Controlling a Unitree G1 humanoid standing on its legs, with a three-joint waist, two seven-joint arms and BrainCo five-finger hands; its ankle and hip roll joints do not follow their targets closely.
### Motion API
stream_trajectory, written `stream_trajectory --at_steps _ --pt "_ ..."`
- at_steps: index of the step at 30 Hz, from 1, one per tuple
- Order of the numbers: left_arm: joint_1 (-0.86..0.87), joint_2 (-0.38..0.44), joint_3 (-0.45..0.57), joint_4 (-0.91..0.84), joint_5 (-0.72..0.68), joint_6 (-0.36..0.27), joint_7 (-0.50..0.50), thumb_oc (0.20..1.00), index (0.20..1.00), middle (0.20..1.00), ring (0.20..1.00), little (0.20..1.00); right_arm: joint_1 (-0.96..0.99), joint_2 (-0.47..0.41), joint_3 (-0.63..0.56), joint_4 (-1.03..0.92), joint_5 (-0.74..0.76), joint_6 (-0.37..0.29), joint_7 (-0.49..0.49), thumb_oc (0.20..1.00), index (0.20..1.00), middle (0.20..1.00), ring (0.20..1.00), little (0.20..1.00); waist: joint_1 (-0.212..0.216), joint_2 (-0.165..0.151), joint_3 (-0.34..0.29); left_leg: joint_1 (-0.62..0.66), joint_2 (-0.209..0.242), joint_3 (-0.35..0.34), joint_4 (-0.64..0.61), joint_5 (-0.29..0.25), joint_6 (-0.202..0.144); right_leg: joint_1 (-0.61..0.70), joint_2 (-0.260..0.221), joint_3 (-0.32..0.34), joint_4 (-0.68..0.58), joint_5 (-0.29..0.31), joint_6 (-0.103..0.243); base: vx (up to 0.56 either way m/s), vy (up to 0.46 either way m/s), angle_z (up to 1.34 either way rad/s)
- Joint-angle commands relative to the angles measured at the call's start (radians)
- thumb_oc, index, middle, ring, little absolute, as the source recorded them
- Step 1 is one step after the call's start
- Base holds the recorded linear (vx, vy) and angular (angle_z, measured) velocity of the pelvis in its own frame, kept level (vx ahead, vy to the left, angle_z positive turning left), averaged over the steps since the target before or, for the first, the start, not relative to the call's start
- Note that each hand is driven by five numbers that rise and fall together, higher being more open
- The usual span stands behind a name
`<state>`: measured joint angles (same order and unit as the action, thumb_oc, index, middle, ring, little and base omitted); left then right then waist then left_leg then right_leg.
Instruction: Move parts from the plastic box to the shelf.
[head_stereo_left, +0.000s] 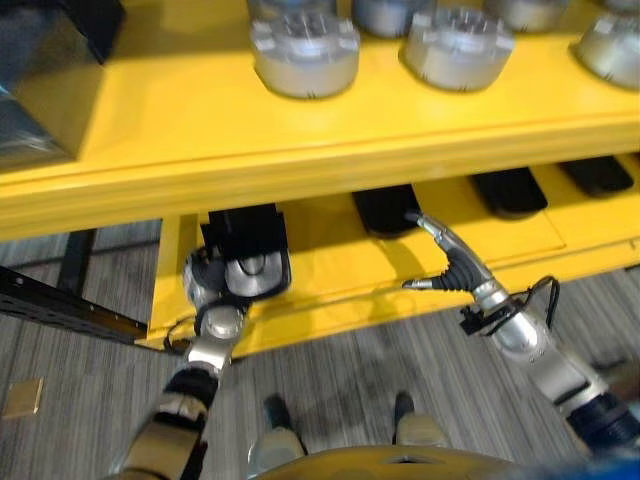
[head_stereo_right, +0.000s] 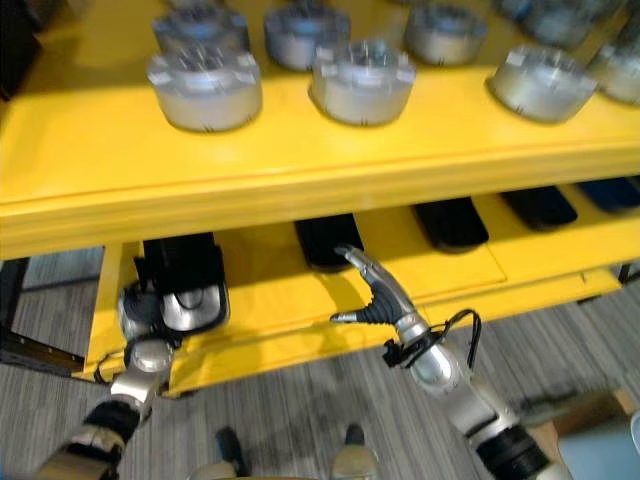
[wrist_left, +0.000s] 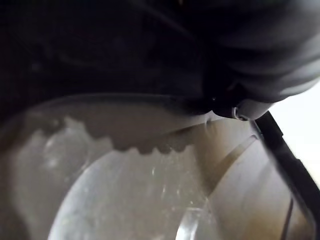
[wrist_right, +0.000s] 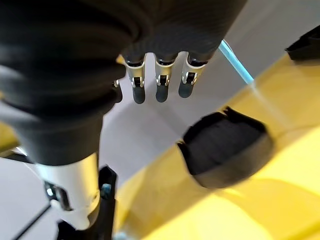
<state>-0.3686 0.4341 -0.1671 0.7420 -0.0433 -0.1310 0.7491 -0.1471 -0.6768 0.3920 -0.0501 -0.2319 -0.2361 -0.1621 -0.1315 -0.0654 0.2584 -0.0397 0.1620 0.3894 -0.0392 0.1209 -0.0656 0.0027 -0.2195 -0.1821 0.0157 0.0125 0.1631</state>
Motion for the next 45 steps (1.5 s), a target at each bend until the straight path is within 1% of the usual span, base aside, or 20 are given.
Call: stream_trajectory --at_steps 1,2,7,8,11,16,18,19,25,26,29,33,40,41,45 --pt "-0.129 0.061 0.011 0.052 0.045 -0.036 0.043 0.2 0.2 0.2 0.2 0.2 -0.068 -0.047 0.006 -0.037 0.006 -0.027 -0.046 1.0 1.0 1.0 1.0 1.0 -0.014 0.004 0.029 -0.016 0.045 -0.048 0.111 -0.052 -0.017 -0.069 0.037 0.033 0.105 -0.001 -0.02 -0.16 0.081 -0.11" --pt "-0.163 0.091 0.003 0.069 0.048 -0.029 0.041 0.2 0.2 0.2 0.2 0.2 -0.088 -0.066 0.008 -0.03 0.016 -0.031 -0.052 1.0 1.0 1.0 1.0 1.0 -0.021 0.003 0.047 -0.03 0.047 -0.046 0.117 -0.051 -0.018 -0.088 0.037 0.04 0.11 0.0 -0.02 -0.15 0.074 -0.12" --pt "-0.263 0.164 -0.032 0.121 0.083 -0.009 0.046 0.2 0.2 0.2 0.2 0.2 -0.162 -0.113 0.019 -0.025 0.05 -0.027 -0.049 1.0 1.0 1.0 1.0 1.0 -0.035 -0.003 0.097 -0.08 0.055 -0.046 0.142 -0.051 -0.028 -0.14 0.039 0.058 0.124 0.001 -0.024 -0.12 0.061 -0.07" --pt "-0.28 0.178 -0.041 0.125 0.095 0.003 0.047 0.2 0.2 0.2 0.2 0.2 -0.174 -0.121 0.02 -0.025 0.054 -0.027 -0.046 1.0 1.0 1.0 1.0 1.0 -0.038 -0.003 0.105 -0.088 0.055 -0.046 0.146 -0.051 -0.029 -0.149 0.039 0.06 0.126 0.002 -0.025 -0.07 0.059 -0.04" --pt "-0.32 0.209 -0.055 0.139 0.072 0.019 0.052 0.2 0.2 0.2 0.2 0.2 -0.203 -0.139 0.024 -0.03 0.066 -0.016 -0.045 1.0 1.0 1.0 1.0 1.0 -0.041 -0.002 0.129 -0.119 0.054 -0.052 0.162 -0.052 -0.03 -0.183 0.036 0.064 0.141 0.002 -0.026 -0.07 0.055 -0.03" --pt "-0.366 0.237 -0.052 0.163 0.048 0.035 0.058 0.2 0.2 0.2 0.2 0.2 -0.229 -0.152 0.029 -0.026 0.076 -0.009 -0.052 1.0 1.0 1.0 1.0 1.0 -0.044 -0.007 0.153 -0.155 0.051 -0.059 0.183 -0.056 -0.029 -0.222 0.034 0.069 0.161 0.002 -0.026 -0.06 0.035 -0.01" --pt "-0.388 0.243 -0.045 0.175 -0.001 0.045 0.062 0.2 0.2 0.2 0.2 0.2 -0.24 -0.155 0.03 -0.028 0.079 0.0 -0.055 1.0 1.0 1.0 1.0 1.0 -0.046 -0.008 0.164 -0.173 0.047 -0.064 0.193 -0.057 -0.029 -0.244 0.033 0.071 0.175 0.0 -0.027 -0.05 0.036 0.01" --pt "-0.4 0.245 -0.034 0.179 -0.023 0.061 0.068 0.2 0.2 0.2 0.2 0.2 -0.244 -0.156 0.029 -0.034 0.08 0.008 -0.054 1.0 1.0 1.0 1.0 1.0 -0.046 -0.009 0.171 -0.182 0.045 -0.067 0.198 -0.059 -0.028 -0.253 0.032 0.072 0.181 -0.001 -0.026 -0.04 0.021 0.0" --pt "-0.424 0.253 -0.012 0.203 -0.026 0.09 0.089 0.2 0.2 0.2 0.2 0.2 -0.256 -0.152 0.026 -0.043 0.082 0.024 -0.053 1.0 1.0 1.0 1.0 1.0 -0.046 -0.016 0.185 -0.199 0.042 -0.073 0.206 -0.061 -0.029 -0.272 0.033 0.075 0.191 -0.002 -0.024 -0.01 0.001 0.0" --pt "-0.441 0.265 -0.009 0.22 -0.031 0.108 0.092 0.2 0.2 0.2 0.2 0.2 -0.258 -0.148 0.023 -0.051 0.081 0.033 -0.051 1.0 1.0 1.0 1.0 1.0 -0.047 -0.019 0.191 -0.207 0.039 -0.077 0.207 -0.062 -0.027 -0.282 0.037 0.079 0.196 -0.003 -0.024 -0.03 -0.01 -0.01" --pt "-0.439 0.273 -0.001 0.23 -0.045 0.117 0.078 0.2 0.2 0.2 0.2 0.2 -0.249 -0.142 0.019 -0.06 0.08 0.037 -0.052 1.0 1.0 1.0 1.0 1.0 -0.045 -0.022 0.193 -0.209 0.037 -0.077 0.208 -0.066 -0.024 -0.286 0.039 0.08 0.198 -0.004 -0.023 -0.03 -0.034 0.01" --pt "-0.385 0.249 0.008 0.213 -0.028 0.131 0.08 0.2 0.2 0.2 0.2 0.2 -0.217 -0.132 0.008 -0.069 0.071 0.029 -0.057 1.0 1.0 1.0 1.0 1.0 -0.039 -0.024 0.195 -0.199 0.032 -0.08 0.201 -0.068 -0.021 -0.277 0.041 0.077 0.196 -0.005 -0.023 -0.01 -0.039 0.01" --pt "-0.336 0.208 0.01 0.242 -0.012 0.113 0.058 0.2 0.2 0.2 0.2 0.2 -0.227 -0.114 0.034 -0.033 0.065 0.015 -0.069 1.0 1.0 1.0 1.0 1.0 -0.029 -0.022 0.186 -0.183 0.031 -0.085 0.193 -0.066 -0.021 -0.255 0.043 0.068 0.193 -0.01 -0.027 0.0 -0.026 0.01" --pt "-0.32 0.186 0.0 0.256 0.009 0.098 0.046 0.2 0.2 0.2 0.2 0.2 -0.232 -0.11 0.047 -0.023 0.063 0.011 -0.076 1.0 1.0 1.0 1.0 1.0 -0.026 -0.018 0.18 -0.173 0.031 -0.088 0.187 -0.063 -0.021 -0.243 0.044 0.062 0.194 -0.015 -0.031 0.0 -0.041 0.01" --pt "-0.301 0.168 -0.022 0.263 0.054 0.095 0.045 0.2 0.2 0.2 0.2 0.2 -0.243 -0.102 0.064 -0.003 0.053 0.012 -0.077 1.0 1.0 1.0 1.0 1.0 -0.022 -0.008 0.172 -0.157 0.029 -0.09 0.176 -0.059 -0.021 -0.227 0.042 0.055 0.192 -0.019 -0.034 0.0 -0.011 0.0"
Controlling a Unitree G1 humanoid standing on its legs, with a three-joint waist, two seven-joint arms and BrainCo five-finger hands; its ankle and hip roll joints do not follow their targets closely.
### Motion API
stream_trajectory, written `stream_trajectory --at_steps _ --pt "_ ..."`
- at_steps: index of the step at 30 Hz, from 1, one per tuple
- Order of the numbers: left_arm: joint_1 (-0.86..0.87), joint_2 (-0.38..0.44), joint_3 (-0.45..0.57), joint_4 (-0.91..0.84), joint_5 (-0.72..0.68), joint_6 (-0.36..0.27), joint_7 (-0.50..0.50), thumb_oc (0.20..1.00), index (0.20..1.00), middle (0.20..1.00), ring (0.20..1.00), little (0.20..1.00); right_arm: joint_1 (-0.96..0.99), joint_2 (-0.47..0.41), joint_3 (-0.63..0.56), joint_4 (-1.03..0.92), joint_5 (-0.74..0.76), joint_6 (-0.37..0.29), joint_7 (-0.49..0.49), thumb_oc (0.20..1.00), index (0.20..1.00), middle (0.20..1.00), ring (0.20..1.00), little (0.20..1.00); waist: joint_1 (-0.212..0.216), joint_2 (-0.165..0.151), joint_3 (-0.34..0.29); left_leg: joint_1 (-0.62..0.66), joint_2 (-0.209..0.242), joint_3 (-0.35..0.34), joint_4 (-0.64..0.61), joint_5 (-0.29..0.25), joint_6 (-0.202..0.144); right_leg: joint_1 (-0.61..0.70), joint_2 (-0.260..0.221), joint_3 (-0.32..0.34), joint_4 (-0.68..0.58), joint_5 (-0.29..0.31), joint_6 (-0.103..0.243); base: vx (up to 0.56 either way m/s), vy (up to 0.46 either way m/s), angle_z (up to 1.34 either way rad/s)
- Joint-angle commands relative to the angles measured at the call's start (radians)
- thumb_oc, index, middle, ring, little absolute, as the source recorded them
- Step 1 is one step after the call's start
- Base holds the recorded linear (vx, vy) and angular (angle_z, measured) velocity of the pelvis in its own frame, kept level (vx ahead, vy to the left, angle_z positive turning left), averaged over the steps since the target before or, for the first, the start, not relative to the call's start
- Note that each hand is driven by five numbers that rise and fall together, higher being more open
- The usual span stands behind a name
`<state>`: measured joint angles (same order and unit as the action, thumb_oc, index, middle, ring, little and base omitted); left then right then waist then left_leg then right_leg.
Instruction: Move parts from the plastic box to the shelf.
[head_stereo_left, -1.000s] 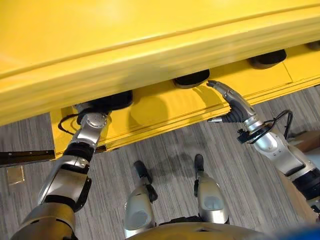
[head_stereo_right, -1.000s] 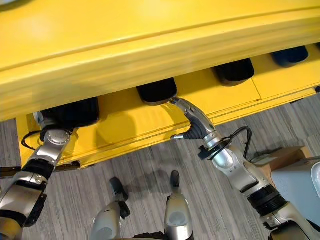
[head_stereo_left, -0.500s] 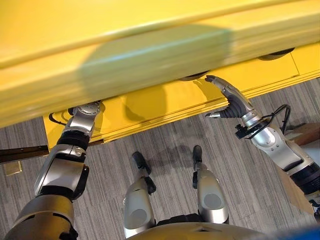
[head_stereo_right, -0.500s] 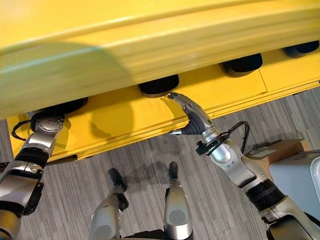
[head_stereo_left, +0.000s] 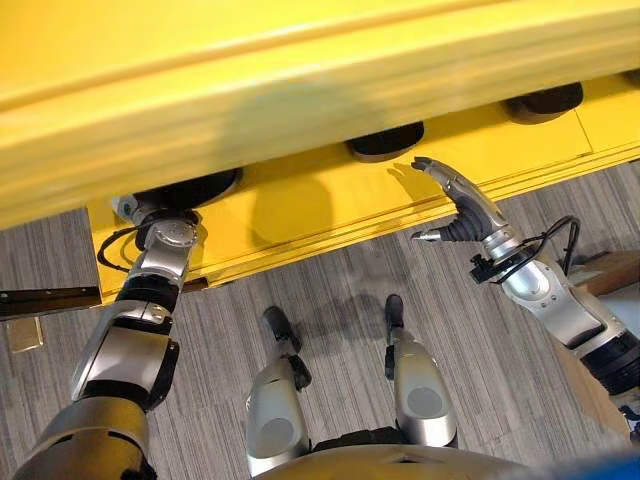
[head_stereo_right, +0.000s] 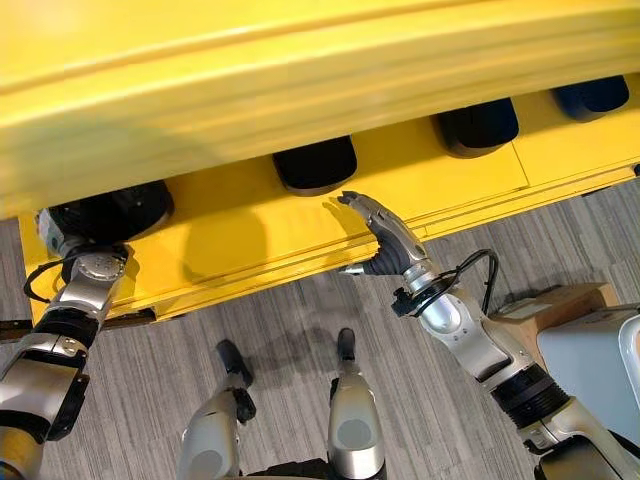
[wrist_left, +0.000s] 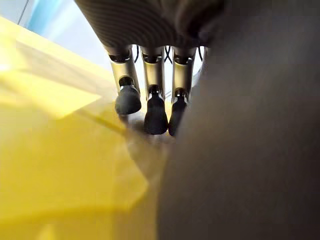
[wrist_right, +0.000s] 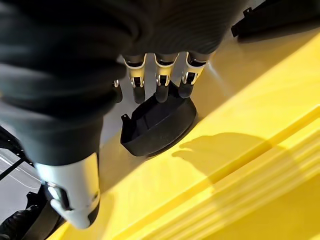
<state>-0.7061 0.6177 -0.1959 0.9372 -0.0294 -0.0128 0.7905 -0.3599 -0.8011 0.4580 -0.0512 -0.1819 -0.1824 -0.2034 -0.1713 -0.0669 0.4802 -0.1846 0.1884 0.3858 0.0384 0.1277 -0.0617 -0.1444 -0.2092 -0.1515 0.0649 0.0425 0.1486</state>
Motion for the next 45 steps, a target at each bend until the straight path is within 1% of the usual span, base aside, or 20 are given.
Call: stream_trajectory --at_steps 1,3,4,11,12,14,16,21,22,23,28,31,32,33,35,39,43,45 --pt "0.036 -0.016 0.002 0.071 0.041 -0.025 0.001 0.2 0.2 0.2 0.2 0.2 -0.031 0.023 0.001 0.004 0.002 -0.045 -0.037 1.0 1.0 1.0 1.0 1.0 0.018 -0.005 -0.052 -0.009 0.002 -0.086 0.096 -0.065 -0.025 -0.078 0.032 0.024 0.141 -0.049 -0.019 0.0 0.0 0.0" --pt "0.04 -0.016 -0.002 0.074 0.047 -0.026 -0.004 0.2 0.2 0.2 0.2 0.2 -0.029 0.022 0.002 0.007 0.002 -0.047 -0.038 1.0 1.0 1.0 1.0 1.0 0.018 -0.002 -0.054 -0.004 0.001 -0.086 0.093 -0.065 -0.024 -0.074 0.031 0.022 0.139 -0.048 -0.019 0.0 0.0 0.0" --pt "0.05 -0.019 -0.014 0.074 0.077 -0.022 -0.007 0.2 0.2 0.2 0.2 0.2 -0.022 0.027 0.005 0.008 -0.006 -0.048 -0.043 1.0 1.0 1.0 1.0 1.0 0.018 0.003 -0.057 0.004 0.0 -0.084 0.086 -0.064 -0.023 -0.068 0.029 0.021 0.137 -0.049 -0.018 0.0 0.0 0.0" --pt "0.084 -0.038 -0.036 0.079 0.096 -0.014 0.006 0.2 0.2 0.2 0.2 0.2 -0.025 0.027 0.016 0.026 -0.013 -0.053 -0.037 1.0 1.0 1.0 1.0 1.0 0.016 0.015 -0.071 0.029 -0.002 -0.078 0.074 -0.06 -0.025 -0.045 0.024 0.015 0.131 -0.051 -0.019 0.02 0.012 0.0" --pt "0.079 -0.032 -0.039 0.091 0.122 -0.012 0.005 0.2 0.2 0.2 0.2 0.2 -0.034 0.026 0.02 0.031 -0.016 -0.051 -0.032 1.0 1.0 1.0 1.0 1.0 0.012 0.019 -0.073 0.028 0.0 -0.077 0.075 -0.059 -0.026 -0.047 0.024 0.016 0.136 -0.054 -0.021 0.05 0.069 -0.01" --pt "0.061 -0.015 -0.055 0.1 0.171 0.016 0.018 0.2 0.2 0.2 0.2 0.2 -0.047 0.02 0.024 0.028 -0.015 -0.038 -0.028 1.0 1.0 1.0 1.0 1.0 0.005 0.022 -0.072 0.027 0.001 -0.075 0.077 -0.06 -0.026 -0.054 0.024 0.02 0.142 -0.055 -0.022 0.02 0.061 -0.01" --pt "0.057 -0.007 -0.063 0.097 0.188 0.027 0.023 0.2 0.2 0.2 0.2 0.2 -0.05 0.015 0.022 0.026 -0.011 -0.038 -0.024 1.0 1.0 1.0 1.0 1.0 0.004 0.023 -0.071 0.027 0.001 -0.073 0.077 -0.06 -0.026 -0.057 0.024 0.021 0.142 -0.054 -0.021 0.01 0.017 -0.01" --pt "0.038 0.017 -0.074 0.095 0.158 0.053 0.021 0.2 0.2 0.2 0.2 0.2 -0.06 0.001 0.025 0.023 -0.007 -0.031 -0.017 1.0 1.0 1.0 1.0 1.0 -0.001 0.026 -0.067 0.025 -0.002 -0.072 0.082 -0.063 -0.023 -0.065 0.023 0.026 0.149 -0.054 -0.021 0.01 0.029 -0.07" --pt "0.035 0.02 -0.07 0.094 0.113 0.057 0.022 0.2 0.2 0.2 0.2 0.2 -0.056 0.0 0.024 0.017 -0.011 -0.027 -0.019 1.0 1.0 1.0 1.0 1.0 -0.003 0.026 -0.065 0.022 -0.002 -0.072 0.086 -0.064 -0.023 -0.069 0.023 0.027 0.153 -0.055 -0.021 0.02 0.026 -0.05" --pt "0.033 0.019 -0.062 0.096 0.1 0.051 0.024 0.2 0.2 0.2 0.2 0.2 -0.057 -0.001 0.024 0.017 -0.013 -0.027 -0.021 1.0 1.0 1.0 1.0 1.0 -0.003 0.025 -0.063 0.02 -0.002 -0.073 0.089 -0.065 -0.023 -0.071 0.023 0.028 0.155 -0.056 -0.021 0.02 0.019 -0.03" --pt "0.011 0.026 -0.06 0.103 0.14 0.076 0.039 0.2 0.2 0.2 0.2 0.2 -0.069 -0.007 0.025 0.013 -0.01 -0.018 -0.008 1.0 1.0 1.0 1.0 1.0 -0.005 0.021 -0.061 0.012 0.004 -0.074 0.097 -0.065 -0.026 -0.08 0.024 0.031 0.164 -0.058 -0.022 0.0 0.0 0.0" --pt "0.001 0.035 -0.063 0.1 0.128 0.081 0.04 0.2 0.2 0.2 0.2 0.2 -0.074 -0.012 0.024 0.009 -0.007 -0.012 -0.001 1.0 1.0 1.0 1.0 1.0 -0.006 0.02 -0.059 0.008 0.005 -0.073 0.099 -0.064 -0.027 -0.084 0.025 0.031 0.166 -0.058 -0.023 0.0 0.0 0.0" --pt "-0.024 0.052 -0.06 0.107 0.102 0.082 0.046 0.2 0.2 0.2 0.2 0.2 -0.087 -0.02 0.027 0.009 0.0 -0.005 0.006 1.0 1.0 1.0 1.0 1.0 -0.009 0.019 -0.055 0.0 0.007 -0.073 0.103 -0.063 -0.028 -0.096 0.026 0.035 0.172 -0.058 -0.024 0.02 0.017 -0.04" --pt "-0.027 0.054 -0.058 0.106 0.095 0.082 0.046 0.2 0.2 0.2 0.2 0.2 -0.086 -0.02 0.027 0.008 0.0 -0.005 0.006 1.0 1.0 1.0 1.0 1.0 -0.009 0.019 -0.055 -0.002 0.007 -0.073 0.104 -0.063 -0.028 -0.098 0.026 0.035 0.173 -0.058 -0.024 0.02 0.02 -0.04" --pt "-0.044 0.06 -0.044 0.097 0.033 0.087 0.048 0.2 0.2 0.2 0.2 0.2 -0.082 -0.021 0.024 -0.004 -0.005 0.009 0.006 1.0 1.0 1.0 1.0 1.0 -0.011 0.017 -0.05 -0.009 0.006 -0.075 0.108 -0.064 -0.028 -0.107 0.028 0.038 0.175 -0.058 -0.024 0.0 0.0 0.0" --pt "-0.062 0.066 -0.033 0.095 0.047 0.104 0.062 0.2 0.2 0.2 0.2 0.2 -0.081 -0.02 0.021 -0.007 -0.004 0.012 0.002 1.0 1.0 1.0 1.0 1.0 -0.013 0.012 -0.043 -0.016 0.008 -0.074 0.114 -0.066 -0.029 -0.118 0.03 0.042 0.18 -0.058 -0.024 0.0 0.0 0.0" --pt "-0.072 0.078 -0.049 0.075 0.077 0.122 0.058 0.2 0.2 0.2 0.2 0.2 -0.07 -0.027 0.012 -0.026 0.002 0.019 0.005 1.0 1.0 1.0 1.0 1.0 -0.014 0.008 -0.039 -0.023 0.01 -0.071 0.12 -0.069 -0.029 -0.126 0.032 0.043 0.184 -0.057 -0.025 0.0 0.0 0.0" --pt "-0.069 0.077 -0.055 0.069 0.074 0.123 0.063 0.2 0.2 0.2 0.2 0.2 -0.068 -0.026 0.014 -0.018 -0.001 0.01 0.0 1.0 1.0 1.0 1.0 1.0 -0.014 0.009 -0.038 -0.022 0.009 -0.071 0.122 -0.071 -0.028 -0.125 0.031 0.043 0.185 -0.058 -0.025 0.0 0.0 0.0"
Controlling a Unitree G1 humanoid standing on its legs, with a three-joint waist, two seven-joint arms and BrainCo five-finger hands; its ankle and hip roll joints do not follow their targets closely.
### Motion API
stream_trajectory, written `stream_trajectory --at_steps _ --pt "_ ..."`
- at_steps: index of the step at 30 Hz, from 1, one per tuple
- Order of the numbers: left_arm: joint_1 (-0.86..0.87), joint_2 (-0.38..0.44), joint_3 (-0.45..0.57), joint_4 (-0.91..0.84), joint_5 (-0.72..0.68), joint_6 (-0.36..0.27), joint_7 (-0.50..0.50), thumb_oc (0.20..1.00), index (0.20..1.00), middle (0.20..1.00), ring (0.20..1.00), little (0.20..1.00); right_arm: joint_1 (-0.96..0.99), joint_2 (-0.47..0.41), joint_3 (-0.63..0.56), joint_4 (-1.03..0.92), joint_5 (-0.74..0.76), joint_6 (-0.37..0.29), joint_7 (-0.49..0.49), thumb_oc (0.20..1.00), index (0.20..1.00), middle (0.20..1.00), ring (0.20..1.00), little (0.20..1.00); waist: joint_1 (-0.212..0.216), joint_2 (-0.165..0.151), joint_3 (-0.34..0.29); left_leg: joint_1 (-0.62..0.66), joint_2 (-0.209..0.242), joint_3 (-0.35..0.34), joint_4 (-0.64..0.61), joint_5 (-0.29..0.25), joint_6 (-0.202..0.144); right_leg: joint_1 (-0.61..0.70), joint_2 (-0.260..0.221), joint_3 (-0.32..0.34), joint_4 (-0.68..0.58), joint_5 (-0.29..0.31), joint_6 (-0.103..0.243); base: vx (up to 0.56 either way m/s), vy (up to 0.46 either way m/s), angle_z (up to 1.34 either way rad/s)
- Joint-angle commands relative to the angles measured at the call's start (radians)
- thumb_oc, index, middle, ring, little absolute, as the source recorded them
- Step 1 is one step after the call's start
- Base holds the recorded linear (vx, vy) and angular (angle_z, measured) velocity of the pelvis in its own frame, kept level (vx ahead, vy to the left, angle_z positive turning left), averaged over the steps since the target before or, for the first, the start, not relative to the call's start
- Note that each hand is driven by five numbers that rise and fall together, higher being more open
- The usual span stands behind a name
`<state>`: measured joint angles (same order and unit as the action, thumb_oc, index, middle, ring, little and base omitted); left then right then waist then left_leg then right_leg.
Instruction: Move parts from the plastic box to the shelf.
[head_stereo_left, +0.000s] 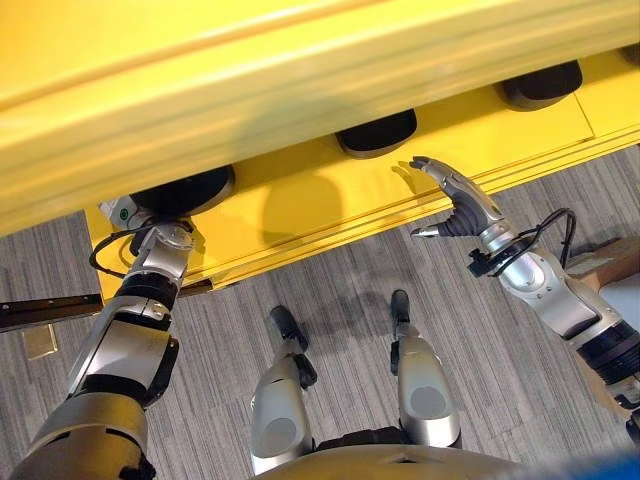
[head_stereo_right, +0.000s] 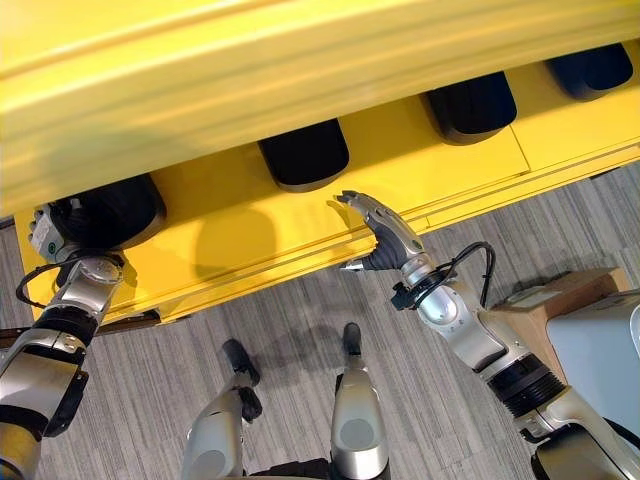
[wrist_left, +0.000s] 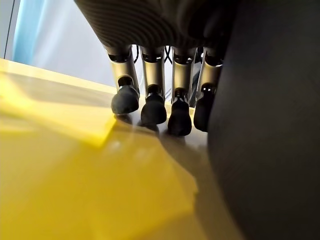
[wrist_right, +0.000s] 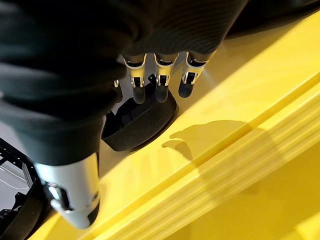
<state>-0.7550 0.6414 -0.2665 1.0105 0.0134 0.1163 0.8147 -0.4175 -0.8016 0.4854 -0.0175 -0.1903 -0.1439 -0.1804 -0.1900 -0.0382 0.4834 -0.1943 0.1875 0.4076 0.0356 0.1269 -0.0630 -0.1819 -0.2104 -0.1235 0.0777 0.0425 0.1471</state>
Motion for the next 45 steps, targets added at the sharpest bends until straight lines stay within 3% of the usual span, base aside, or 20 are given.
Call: stream_trajectory --at_steps 1,4,5,6,12,27,28,31,32,40,41,45 --pt "-0.021 0.054 0.015 -0.003 0.031 -0.007 0.036 0.2 0.2 0.2 0.2 0.2 -0.012 -0.025 -0.012 -0.05 0.007 -0.028 -0.023 1.0 1.0 1.0 1.0 1.0 0.004 -0.019 -0.041 -0.012 0.01 -0.094 0.127 -0.072 -0.027 -0.087 0.032 0.015 0.173 -0.059 -0.024 0.0 0.0 0.0" --pt "-0.017 0.056 0.016 0.0 0.027 -0.01 0.027 0.2 0.2 0.2 0.2 0.2 -0.007 -0.026 -0.013 -0.046 0.009 -0.034 -0.022 1.0 1.0 1.0 1.0 1.0 0.002 -0.018 -0.042 -0.01 0.01 -0.091 0.128 -0.073 -0.027 -0.084 0.032 0.015 0.173 -0.061 -0.025 0.0 0.0 0.0" --pt "-0.013 0.05 0.012 -0.002 0.042 -0.004 0.028 0.878 0.878 0.878 0.878 0.878 0.001 -0.023 -0.017 -0.048 0.005 -0.037 -0.019 1.0 1.0 1.0 1.0 1.0 0.001 -0.019 -0.042 -0.01 0.011 -0.091 0.128 -0.073 -0.027 -0.085 0.032 0.015 0.173 -0.06 -0.024 0.0 0.0 0.0" --pt "-0.01 0.048 0.011 -0.001 0.045 -0.005 0.028 1.0 1.0 1.0 1.0 1.0 0.003 -0.022 -0.017 -0.047 0.003 -0.038 -0.019 1.0 1.0 1.0 1.0 1.0 0.001 -0.019 -0.043 -0.009 0.011 -0.091 0.128 -0.073 -0.027 -0.085 0.032 0.015 0.173 -0.06 -0.024 0.0 0.0 0.0" --pt "0.033 0.028 -0.022 -0.033 0.135 -0.007 0.031 1.0 1.0 1.0 1.0 1.0 0.015 -0.021 -0.013 -0.034 0.001 -0.053 -0.026 1.0 1.0 1.0 1.0 1.0 0.007 -0.019 -0.043 -0.004 0.01 -0.093 0.124 -0.074 -0.025 -0.079 0.034 0.01 0.171 -0.061 -0.026 0.0 0.0 0.0" --pt "0.054 0.035 0.024 -0.057 0.086 -0.058 0.147 1.0 1.0 1.0 1.0 1.0 0.03 -0.005 0.004 -0.016 -0.018 -0.056 -0.055 1.0 1.0 1.0 1.0 1.0 0.019 -0.011 -0.061 0.024 0.002 -0.101 0.099 -0.067 -0.025 -0.043 0.031 -0.003 0.153 -0.062 -0.026 0.0 -0.002 0.0" --pt "0.061 0.039 0.061 -0.079 0.031 -0.094 0.23 1.0 1.0 1.0 1.0 1.0 0.041 -0.004 0.0 -0.026 -0.013 -0.052 -0.058 1.0 1.0 1.0 1.0 1.0 0.024 -0.009 -0.068 0.033 -0.001 -0.105 0.092 -0.065 -0.026 -0.03 0.029 -0.007 0.148 -0.063 -0.026 0.02 -0.031 0.01" --pt "0.066 0.043 0.103 -0.103 -0.003 -0.132 0.306 1.0 1.0 1.0 1.0 1.0 0.049 -0.001 0.002 -0.031 -0.017 -0.051 -0.061 1.0 1.0 1.0 1.0 1.0 0.029 -0.006 -0.074 0.042 -0.002 -0.11 0.087 -0.063 -0.028 -0.016 0.028 -0.012 0.143 -0.065 -0.027 0.03 -0.042 0.04" --pt "0.077 0.06 0.158 -0.171 0.003 -0.184 0.382 1.0 1.0 1.0 1.0 1.0 0.077 0.008 -0.004 -0.057 -0.024 -0.038 -0.069 1.0 1.0 1.0 1.0 1.0 0.036 -0.002 -0.083 0.055 -0.004 -0.113 0.077 -0.064 -0.028 0.002 0.027 -0.017 0.136 -0.07 -0.026 0.04 -0.063 0.05" --pt "0.073 0.093 0.179 -0.254 -0.016 -0.254 0.327 1.0 1.0 1.0 1.0 1.0 0.124 -0.005 -0.021 -0.097 -0.035 -0.037 -0.064 1.0 1.0 1.0 1.0 1.0 0.035 0.007 -0.099 0.079 -0.007 -0.11 0.064 -0.065 -0.026 0.028 0.029 -0.02 0.129 -0.077 -0.025 0.03 -0.017 0.07" --pt "0.09 0.071 0.181 -0.29 -0.016 -0.31 0.273 1.0 1.0 1.0 1.0 1.0 0.148 0.005 -0.03 -0.098 -0.049 -0.049 -0.072 1.0 1.0 1.0 1.0 1.0 0.036 0.007 -0.107 0.09 -0.01 -0.11 0.058 -0.067 -0.024 0.042 0.032 -0.02 0.122 -0.077 -0.023 0.03 -0.04 0.0" --pt "0.114 0.04 0.178 -0.329 -0.028 -0.345 0.236 1.0 1.0 1.0 1.0 1.0 0.165 0.01 -0.041 -0.101 -0.053 -0.057 -0.072 1.0 1.0 1.0 1.0 1.0 0.041 0.006 -0.113 0.094 -0.008 -0.11 0.053 -0.065 -0.022 0.047 0.036 -0.021 0.116 -0.072 -0.024 0.02 -0.045 0.0"
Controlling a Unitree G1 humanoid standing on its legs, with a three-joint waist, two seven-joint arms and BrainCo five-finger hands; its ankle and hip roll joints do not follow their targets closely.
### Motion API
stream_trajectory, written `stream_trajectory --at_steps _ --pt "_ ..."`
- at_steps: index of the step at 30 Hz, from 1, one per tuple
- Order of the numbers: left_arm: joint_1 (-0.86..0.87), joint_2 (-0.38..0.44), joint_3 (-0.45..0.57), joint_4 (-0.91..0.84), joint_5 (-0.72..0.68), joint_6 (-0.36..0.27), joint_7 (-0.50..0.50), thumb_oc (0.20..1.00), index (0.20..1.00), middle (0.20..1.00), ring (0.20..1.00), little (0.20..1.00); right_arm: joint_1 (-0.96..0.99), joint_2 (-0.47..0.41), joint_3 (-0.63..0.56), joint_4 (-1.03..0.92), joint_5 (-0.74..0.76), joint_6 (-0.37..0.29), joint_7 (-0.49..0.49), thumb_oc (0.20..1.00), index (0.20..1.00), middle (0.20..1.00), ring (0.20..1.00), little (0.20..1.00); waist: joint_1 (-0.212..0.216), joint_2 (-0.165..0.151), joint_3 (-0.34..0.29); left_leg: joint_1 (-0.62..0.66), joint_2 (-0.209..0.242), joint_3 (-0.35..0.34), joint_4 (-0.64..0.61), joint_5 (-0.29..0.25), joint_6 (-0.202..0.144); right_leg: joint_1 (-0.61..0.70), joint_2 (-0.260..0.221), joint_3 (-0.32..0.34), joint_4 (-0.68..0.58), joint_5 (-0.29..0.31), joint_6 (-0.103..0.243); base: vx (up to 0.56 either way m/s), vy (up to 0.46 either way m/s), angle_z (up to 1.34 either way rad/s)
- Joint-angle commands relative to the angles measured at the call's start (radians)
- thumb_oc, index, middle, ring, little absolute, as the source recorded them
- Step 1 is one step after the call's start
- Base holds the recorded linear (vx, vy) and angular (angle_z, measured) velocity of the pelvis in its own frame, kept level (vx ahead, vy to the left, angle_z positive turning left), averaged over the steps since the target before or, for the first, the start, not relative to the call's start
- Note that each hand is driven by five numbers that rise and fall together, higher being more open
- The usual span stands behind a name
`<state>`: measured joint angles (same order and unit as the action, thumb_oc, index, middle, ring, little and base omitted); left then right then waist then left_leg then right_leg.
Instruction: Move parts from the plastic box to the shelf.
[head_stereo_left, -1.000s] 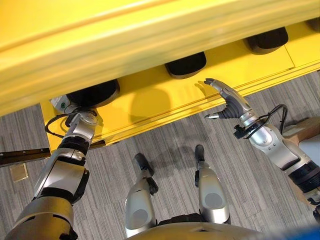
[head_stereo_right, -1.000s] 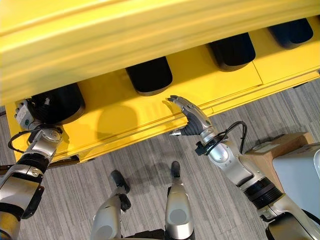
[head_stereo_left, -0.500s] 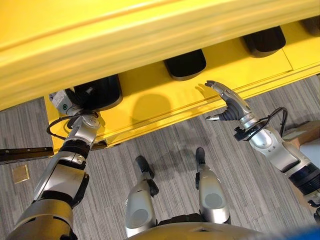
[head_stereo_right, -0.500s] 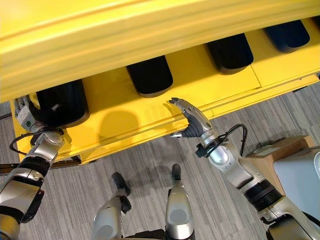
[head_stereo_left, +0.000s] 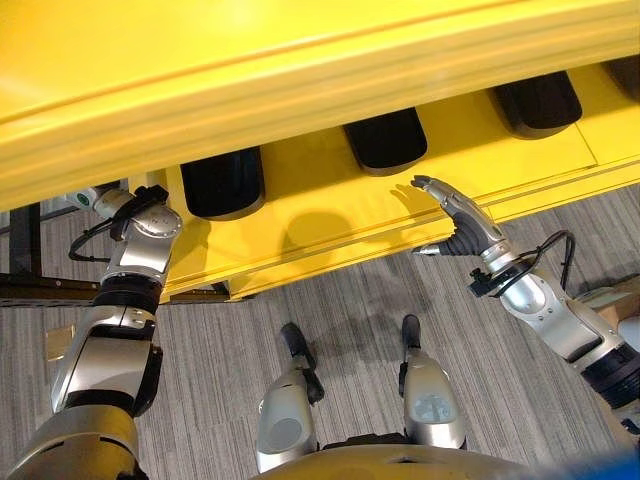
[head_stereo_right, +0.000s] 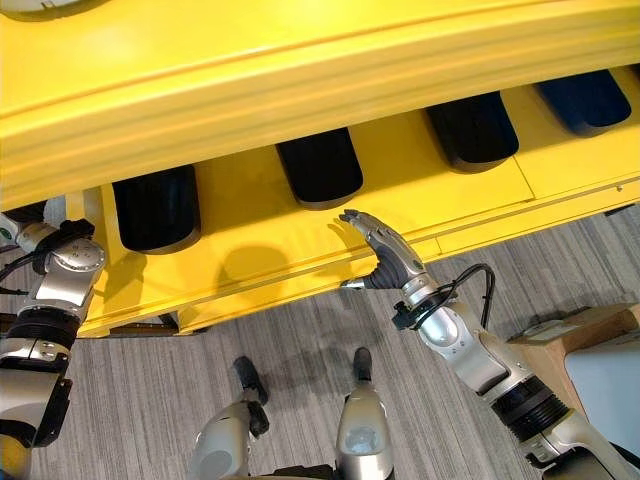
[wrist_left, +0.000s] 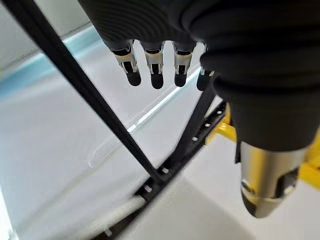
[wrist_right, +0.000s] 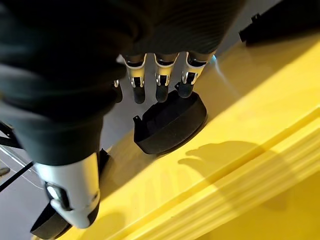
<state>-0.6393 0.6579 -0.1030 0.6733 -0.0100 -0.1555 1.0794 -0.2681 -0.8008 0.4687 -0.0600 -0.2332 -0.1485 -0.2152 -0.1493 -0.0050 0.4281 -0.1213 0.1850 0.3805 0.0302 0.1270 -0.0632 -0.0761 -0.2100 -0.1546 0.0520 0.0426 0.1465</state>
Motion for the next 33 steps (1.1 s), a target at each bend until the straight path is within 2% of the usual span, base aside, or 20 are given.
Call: stream_trajectory --at_steps 1,4,6,9,10,12,15,16,17,19,22,23,24,26,28,30,32,33 --pt "0.04 -0.008 0.013 -0.042 -0.003 -0.117 -0.072 1.0 1.0 1.0 1.0 1.0 0.033 0.022 -0.03 -0.061 -0.019 -0.057 -0.037 1.0 1.0 1.0 1.0 1.0 0.005 -0.028 -0.061 0.028 -0.006 -0.084 0.056 -0.066 -0.02 -0.05 0.037 0.008 0.138 -0.073 -0.022 0.01 -0.053 -0.01" --pt "0.117 -0.057 -0.005 -0.161 -0.008 -0.158 -0.142 1.0 1.0 1.0 1.0 1.0 0.063 0.042 -0.041 -0.067 -0.023 -0.066 -0.032 1.0 1.0 1.0 1.0 1.0 0.017 -0.034 -0.067 0.038 -0.007 -0.091 0.05 -0.067 -0.018 -0.034 0.041 0.003 0.131 -0.074 -0.023 0.02 -0.11 0.0" --pt "0.267 -0.137 -0.046 -0.364 -0.018 -0.21 -0.277 1.0 1.0 1.0 1.0 1.0 0.121 0.077 -0.064 -0.07 -0.007 -0.093 -0.027 1.0 1.0 1.0 1.0 1.0 0.039 -0.038 -0.081 0.056 -0.007 -0.107 0.04 -0.065 -0.014 -0.004 0.046 -0.012 0.121 -0.075 -0.024 0.04 -0.168 0.04" --pt "0.359 -0.188 -0.064 -0.466 -0.068 -0.241 -0.388 1.0 1.0 1.0 1.0 1.0 0.158 0.103 -0.083 -0.076 0.04 -0.101 -0.005 1.0 1.0 1.0 1.0 1.0 0.051 -0.041 -0.088 0.074 -0.007 -0.115 0.035 -0.066 -0.013 0.022 0.047 -0.024 0.118 -0.08 -0.025 0.03 -0.125 0.05" --pt "0.453 -0.23 -0.066 -0.546 -0.182 -0.253 -0.557 1.0 1.0 1.0 1.0 1.0 0.197 0.14 -0.108 -0.077 0.107 -0.103 0.022 1.0 1.0 1.0 1.0 1.0 0.065 -0.041 -0.102 0.084 -0.003 -0.123 0.026 -0.058 -0.015 0.038 0.054 -0.036 0.109 -0.076 -0.031 0.03 -0.169 0.07" --pt "0.489 -0.236 -0.07 -0.572 -0.239 -0.261 -0.647 1.0 1.0 1.0 1.0 1.0 0.211 0.158 -0.118 -0.077 0.138 -0.105 0.034 1.0 1.0 1.0 1.0 1.0 0.071 -0.041 -0.108 0.09 -0.001 -0.126 0.021 -0.056 -0.016 0.047 0.057 -0.041 0.105 -0.076 -0.033 0.02 -0.135 0.09" --pt "0.606 -0.255 -0.088 -0.653 -0.463 -0.291 -0.892 1.0 1.0 1.0 1.0 1.0 0.262 0.193 -0.161 -0.086 0.283 -0.109 0.09 1.0 1.0 1.0 1.0 1.0 0.091 -0.041 -0.125 0.103 0.008 -0.135 0.012 -0.047 -0.021 0.075 0.067 -0.062 0.096 -0.077 -0.045 0.0 -0.169 0.15" --pt "0.661 -0.27 -0.093 -0.681 -0.583 -0.286 -1.002 1.0 1.0 1.0 1.0 1.0 0.284 0.209 -0.182 -0.085 0.34 -0.12 0.117 1.0 1.0 1.0 1.0 1.0 0.1 -0.039 -0.134 0.106 0.015 -0.141 0.01 -0.041 -0.024 0.086 0.074 -0.07 0.092 -0.079 -0.052 -0.01 -0.207 0.13" --pt "0.692 -0.275 -0.097 -0.693 -0.669 -0.272 -1.061 1.0 1.0 1.0 1.0 1.0 0.296 0.214 -0.19 -0.085 0.376 -0.123 0.127 1.0 1.0 1.0 1.0 1.0 0.106 -0.037 -0.137 0.107 0.021 -0.147 0.008 -0.035 -0.027 0.092 0.079 -0.075 0.093 -0.083 -0.06 -0.02 -0.214 0.04" --pt "0.737 -0.285 -0.108 -0.702 -0.757 -0.293 -1.202 1.0 1.0 1.0 1.0 1.0 0.318 0.231 -0.2 -0.081 0.433 -0.132 0.148 1.0 1.0 1.0 1.0 1.0 0.117 -0.034 -0.144 0.112 0.034 -0.153 -0.003 -0.022 -0.032 0.107 0.092 -0.089 0.093 -0.092 -0.073 -0.02 -0.179 0.16" --pt "0.792 -0.294 -0.11 -0.728 -0.876 -0.29 -1.305 1.0 1.0 1.0 1.0 1.0 0.325 0.239 -0.209 -0.07 0.489 -0.14 0.17 1.0 1.0 1.0 1.0 1.0 0.131 -0.025 -0.144 0.105 0.056 -0.162 -0.017 0.005 -0.043 0.112 0.106 -0.107 0.103 -0.106 -0.089 -0.05 -0.168 0.16" --pt "0.806 -0.295 -0.113 -0.731 -0.907 -0.312 -1.341 1.0 1.0 1.0 1.0 1.0 0.321 0.243 -0.204 -0.065 0.499 -0.141 0.175 1.0 1.0 1.0 1.0 1.0 0.138 -0.019 -0.141 0.097 0.071 -0.167 -0.024 0.023 -0.052 0.11 0.11 -0.117 0.114 -0.115 -0.096 -0.1 -0.254 0.18" --pt "0.814 -0.295 -0.112 -0.733 -0.895 -0.349 -1.354 1.0 1.0 1.0 1.0 1.0 0.317 0.249 -0.198 -0.055 0.496 -0.146 0.176 1.0 1.0 1.0 1.0 1.0 0.144 -0.013 -0.138 0.09 0.086 -0.174 -0.029 0.043 -0.06 0.108 0.115 -0.124 0.122 -0.122 -0.103 -0.08 -0.185 0.26" --pt "0.822 -0.293 -0.11 -0.739 -0.888 -0.378 -1.357 1.0 1.0 1.0 1.0 1.0 0.314 0.251 -0.191 -0.045 0.503 -0.144 0.172 1.0 1.0 1.0 1.0 1.0 0.149 -0.007 -0.135 0.09 0.1 -0.177 -0.043 0.063 -0.068 0.106 0.119 -0.132 0.128 -0.127 -0.108 -0.05 -0.105 0.2" --pt "0.834 -0.288 -0.099 -0.742 -0.877 -0.387 -1.362 1.0 1.0 1.0 1.0 1.0 0.315 0.254 -0.185 -0.036 0.516 -0.132 0.163 1.0 1.0 1.0 1.0 1.0 0.154 -0.001 -0.134 0.091 0.114 -0.175 -0.058 0.093 -0.077 0.109 0.122 -0.143 0.126 -0.128 -0.112 -0.06 -0.106 0.23" --pt "0.842 -0.28 -0.093 -0.736 -0.882 -0.382 -1.423 1.0 1.0 1.0 1.0 1.0 0.335 0.261 -0.185 -0.031 0.535 -0.133 0.148 1.0 1.0 1.0 1.0 1.0 0.147 0.0 -0.137 0.087 0.116 -0.137 -0.041 0.113 -0.083 0.123 0.117 -0.17 0.106 -0.116 -0.11 -0.11 -0.119 0.35" --pt "0.827 -0.269 -0.101 -0.727 -0.893 -0.373 -1.495 1.0 1.0 1.0 1.0 1.0 0.348 0.265 -0.194 -0.017 0.569 -0.144 0.136 1.0 1.0 1.0 1.0 1.0 0.124 -0.014 -0.146 0.104 0.069 -0.063 0.054 0.016 -0.052 0.131 0.093 -0.193 0.08 -0.099 -0.106 -0.14 -0.052 0.6" --pt "0.823 -0.267 -0.104 -0.726 -0.896 -0.373 -1.508 1.0 1.0 1.0 1.0 1.0 0.349 0.266 -0.195 -0.015 0.576 -0.144 0.138 1.0 1.0 1.0 1.0 1.0 0.121 -0.016 -0.148 0.106 0.06 -0.058 0.074 0.003 -0.048 0.131 0.091 -0.193 0.075 -0.095 -0.105 -0.11 0.023 0.61"
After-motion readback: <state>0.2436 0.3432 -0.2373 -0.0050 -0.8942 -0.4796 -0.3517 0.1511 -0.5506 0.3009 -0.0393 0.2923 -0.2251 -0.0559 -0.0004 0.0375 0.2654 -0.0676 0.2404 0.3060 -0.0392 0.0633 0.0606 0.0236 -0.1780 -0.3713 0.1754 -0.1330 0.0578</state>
